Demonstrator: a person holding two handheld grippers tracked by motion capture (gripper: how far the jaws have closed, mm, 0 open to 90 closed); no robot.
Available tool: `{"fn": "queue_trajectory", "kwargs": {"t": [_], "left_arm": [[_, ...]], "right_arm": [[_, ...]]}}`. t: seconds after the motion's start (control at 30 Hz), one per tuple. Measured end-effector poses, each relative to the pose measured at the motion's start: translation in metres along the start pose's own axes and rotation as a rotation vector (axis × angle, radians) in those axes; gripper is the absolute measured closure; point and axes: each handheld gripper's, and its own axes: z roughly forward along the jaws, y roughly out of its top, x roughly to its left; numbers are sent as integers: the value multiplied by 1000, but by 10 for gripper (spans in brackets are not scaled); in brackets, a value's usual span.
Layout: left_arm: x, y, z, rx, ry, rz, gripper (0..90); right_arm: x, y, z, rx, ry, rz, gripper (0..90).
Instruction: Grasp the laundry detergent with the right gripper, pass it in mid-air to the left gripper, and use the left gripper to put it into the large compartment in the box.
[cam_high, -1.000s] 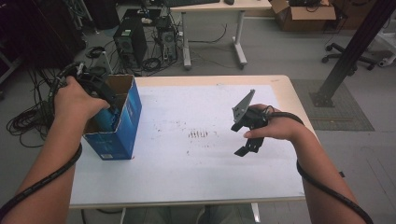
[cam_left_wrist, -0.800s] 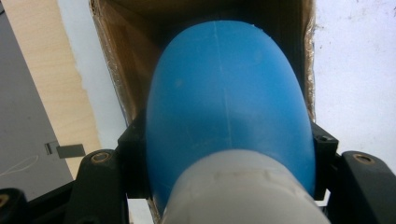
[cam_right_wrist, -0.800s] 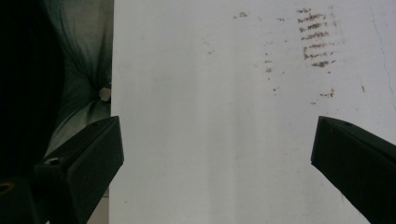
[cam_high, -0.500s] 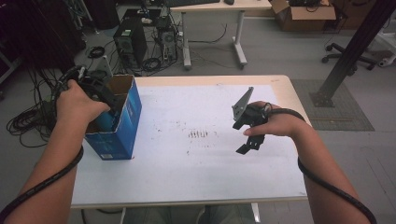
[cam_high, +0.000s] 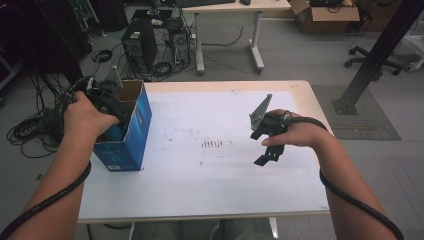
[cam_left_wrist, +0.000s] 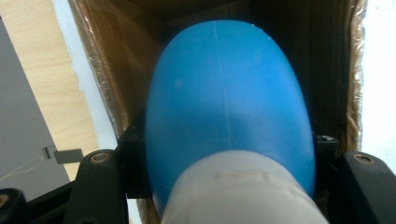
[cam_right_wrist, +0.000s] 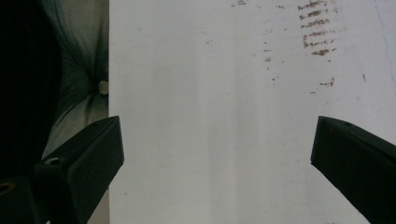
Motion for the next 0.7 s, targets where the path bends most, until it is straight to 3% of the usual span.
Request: {"fn": "queue_trajectory", "kwargs": {"t": [0.7], "left_arm": [[-2,1,18,25,8,13,377]], "right_arm": [[-1,-4,7,-4,10,10,27]]}}
